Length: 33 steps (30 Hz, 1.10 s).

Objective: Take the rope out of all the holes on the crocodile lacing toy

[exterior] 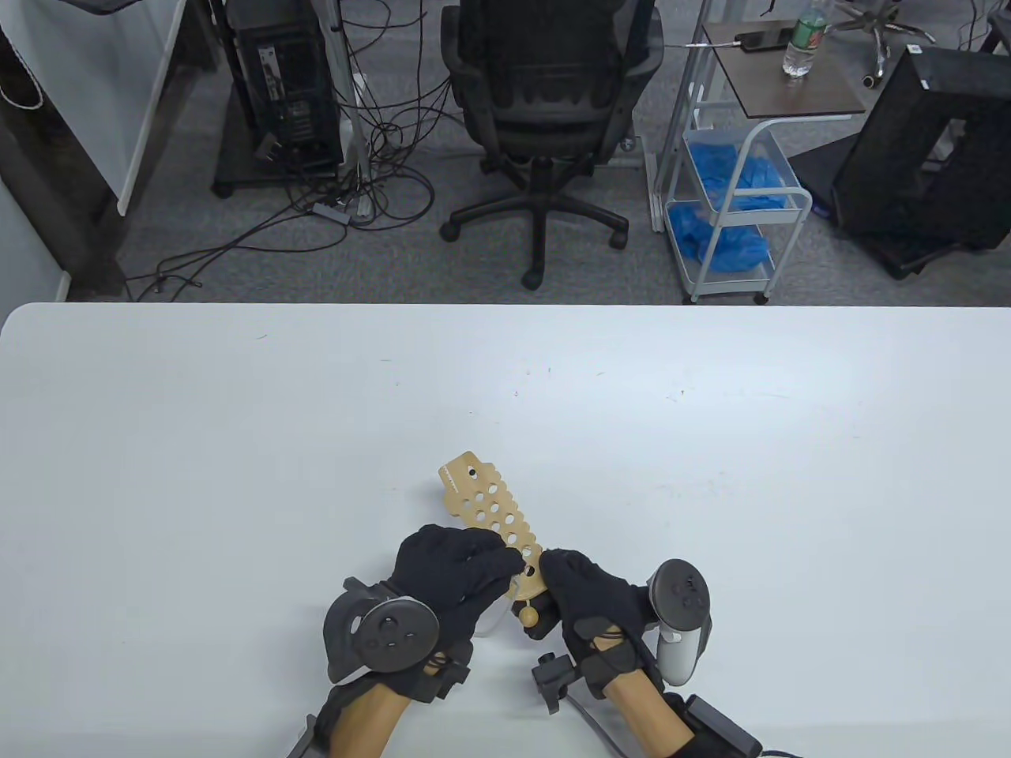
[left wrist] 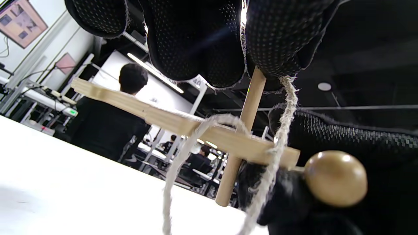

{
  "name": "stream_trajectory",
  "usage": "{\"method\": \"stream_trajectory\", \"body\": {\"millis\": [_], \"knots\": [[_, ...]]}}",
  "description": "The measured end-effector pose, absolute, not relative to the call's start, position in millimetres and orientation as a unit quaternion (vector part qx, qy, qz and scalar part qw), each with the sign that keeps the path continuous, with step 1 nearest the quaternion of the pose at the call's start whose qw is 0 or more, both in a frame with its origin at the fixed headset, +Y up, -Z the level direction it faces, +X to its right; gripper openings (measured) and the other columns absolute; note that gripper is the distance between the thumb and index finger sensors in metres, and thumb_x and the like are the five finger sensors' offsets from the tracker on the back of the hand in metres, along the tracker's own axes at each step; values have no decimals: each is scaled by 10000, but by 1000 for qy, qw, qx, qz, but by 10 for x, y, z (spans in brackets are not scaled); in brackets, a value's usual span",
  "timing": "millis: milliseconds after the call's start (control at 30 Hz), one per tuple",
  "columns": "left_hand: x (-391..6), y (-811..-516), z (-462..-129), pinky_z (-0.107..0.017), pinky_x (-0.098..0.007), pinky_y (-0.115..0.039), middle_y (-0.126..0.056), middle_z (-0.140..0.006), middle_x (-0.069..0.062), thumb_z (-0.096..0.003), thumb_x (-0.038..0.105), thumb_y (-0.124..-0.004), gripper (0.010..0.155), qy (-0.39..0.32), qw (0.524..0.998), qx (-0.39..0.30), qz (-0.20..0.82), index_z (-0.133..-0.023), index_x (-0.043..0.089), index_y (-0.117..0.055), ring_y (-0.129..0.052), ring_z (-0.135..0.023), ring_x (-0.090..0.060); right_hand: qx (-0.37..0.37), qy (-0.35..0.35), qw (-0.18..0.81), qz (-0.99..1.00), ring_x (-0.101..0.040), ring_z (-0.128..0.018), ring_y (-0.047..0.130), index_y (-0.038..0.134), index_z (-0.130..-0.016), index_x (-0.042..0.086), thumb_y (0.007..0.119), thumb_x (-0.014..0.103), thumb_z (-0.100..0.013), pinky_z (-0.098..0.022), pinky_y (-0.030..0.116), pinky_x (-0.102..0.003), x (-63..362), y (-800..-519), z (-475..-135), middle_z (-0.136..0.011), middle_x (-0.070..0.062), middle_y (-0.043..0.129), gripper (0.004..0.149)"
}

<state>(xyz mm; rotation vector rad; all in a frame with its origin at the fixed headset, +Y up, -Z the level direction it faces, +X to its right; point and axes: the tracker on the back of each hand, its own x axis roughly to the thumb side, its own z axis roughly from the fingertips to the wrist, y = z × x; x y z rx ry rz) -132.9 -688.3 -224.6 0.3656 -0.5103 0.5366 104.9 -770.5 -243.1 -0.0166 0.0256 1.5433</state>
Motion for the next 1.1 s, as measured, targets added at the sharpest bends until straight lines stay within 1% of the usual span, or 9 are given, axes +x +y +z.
{"method": "stream_trajectory", "body": {"millis": [167, 367, 433, 533, 633, 667, 867, 967, 1100], "knots": [[-1276, -6887, -2223, -707, -660, -603, -817, -1026, -21, -446, 382, -868, 389, -254, 920, 180, 238, -830, 418, -918, -782, -923, -273, -7, 10, 732, 681, -297, -188, 1049, 824, -708, -44, 787, 397, -445, -333, 828, -558, 1055, -7696, -2432, -421, -219, 1043, 515], [-1261, -6886, -2217, -714, -673, -581, -789, -1057, -30, -447, 384, -867, 393, -259, 920, 178, 233, -836, 423, -914, -748, -956, -285, -6, 7, 741, 672, -295, -188, 1049, 824, -709, -44, 787, 398, -445, -334, 828, -557, 1063, -7683, -2433, -421, -219, 1043, 516], [-1274, -6880, -2225, -713, -674, -581, -791, -1058, -34, -450, 379, -861, 413, -260, 919, 175, 240, -859, 421, -901, -747, -956, -289, -6, 3, 745, 668, -294, -187, 1049, 824, -709, -42, 787, 399, -445, -332, 830, -556, 1075, -7671, -2436, -421, -218, 1043, 515], [-1334, -6860, -2240, -716, -676, -578, -785, -1064, -36, -456, 369, -855, 473, -254, 915, 172, 262, -928, 399, -846, -742, -961, -290, -7, -2, 757, 654, -295, -185, 1049, 825, -708, -44, 787, 397, -446, -332, 829, -557, 1099, -7646, -2438, -420, -218, 1043, 514], [-1442, -6835, -2266, -719, -672, -577, -781, -1068, -37, -466, 356, -844, 484, -232, 911, 178, 290, -949, 389, -827, -739, -964, -290, -4, -4, 762, 647, -294, -188, 1049, 824, -710, -41, 787, 398, -447, -334, 829, -557, 1131, -7621, -2446, -422, -218, 1043, 513], [-1506, -6828, -2282, -719, -670, -578, -779, -1069, -35, -480, 414, -803, 474, -216, 911, 183, 300, -953, 388, -823, -738, -965, -290, -3, -5, 763, 646, -293, -185, 1049, 825, -709, -42, 787, 398, -447, -332, 829, -557, 1146, -7612, -2451, -420, -216, 1044, 513], [-1783, -6850, -2378, -718, -660, -583, -752, -1086, -44, -491, 443, -786, 521, -142, 914, 190, 328, -1006, 365, -767, -722, -972, -295, 6, 0, 768, 640, -289, -179, 1048, 828, -705, -43, 790, 398, -447, -330, 831, -555, 1187, -7572, -2471, -413, -214, 1045, 512], [-1918, -6874, -2425, -712, -653, -593, -738, -1094, -56, -492, 460, -780, 568, -107, 908, 188, 358, -1044, 339, -721, -715, -972, -305, 27, 23, 768, 639, -286, -167, 1047, 835, -697, -48, 795, 396, -445, -323, 834, -555, 1181, -7544, -2493, -401, -213, 1048, 512], [-2061, -6947, -2491, -700, -651, -597, -702, -1108, -91, -487, 482, -780, 624, -63, 896, 175, 402, -1076, 302, -677, -685, -977, -336, 82, 79, 751, 650, -287, -160, 1048, 843, -689, -52, 801, 392, -441, -318, 834, -558, 1114, -7508, -2526, -392, -214, 1051, 511]]}}
